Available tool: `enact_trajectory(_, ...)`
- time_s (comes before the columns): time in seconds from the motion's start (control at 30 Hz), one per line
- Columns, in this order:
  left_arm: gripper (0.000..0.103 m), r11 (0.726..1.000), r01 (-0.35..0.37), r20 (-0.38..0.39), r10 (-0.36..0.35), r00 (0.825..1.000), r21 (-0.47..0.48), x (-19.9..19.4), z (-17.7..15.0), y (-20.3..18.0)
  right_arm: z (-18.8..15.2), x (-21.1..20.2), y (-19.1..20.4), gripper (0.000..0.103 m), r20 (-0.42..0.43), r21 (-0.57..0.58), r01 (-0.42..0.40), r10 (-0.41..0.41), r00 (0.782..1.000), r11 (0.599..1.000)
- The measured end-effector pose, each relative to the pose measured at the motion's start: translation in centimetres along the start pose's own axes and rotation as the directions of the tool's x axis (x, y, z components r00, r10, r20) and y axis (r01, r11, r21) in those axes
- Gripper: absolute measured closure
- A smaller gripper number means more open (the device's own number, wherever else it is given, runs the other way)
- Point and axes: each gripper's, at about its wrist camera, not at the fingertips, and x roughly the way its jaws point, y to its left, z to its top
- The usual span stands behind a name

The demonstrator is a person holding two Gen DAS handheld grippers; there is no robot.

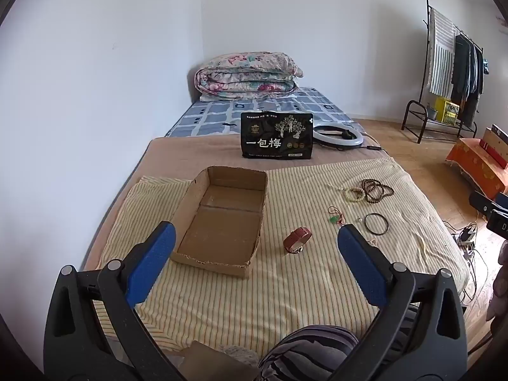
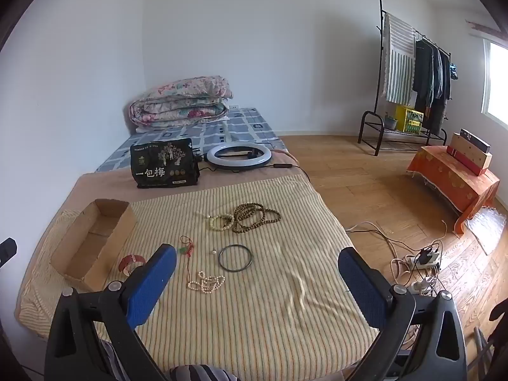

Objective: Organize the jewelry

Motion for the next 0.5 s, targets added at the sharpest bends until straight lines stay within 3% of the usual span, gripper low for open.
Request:
enact_trajectory(0.23,0.0,1.0,-0.013,-0.014,0.013,1.0,-0.005,0.6,0.5,0.6,0.2,-0.1,0.1,0.0,0.008,0.009,0.006,-0.006,1.0,1.0)
enact_trajectory(0.5,0.0,0.999,-0.031,0.026,0.032,0.999,-0.028,-0.2,1.0,0.9,0.7,0.1,0.3,0.0,0.012,0.004,-0.003,0.003,1.0,1.0)
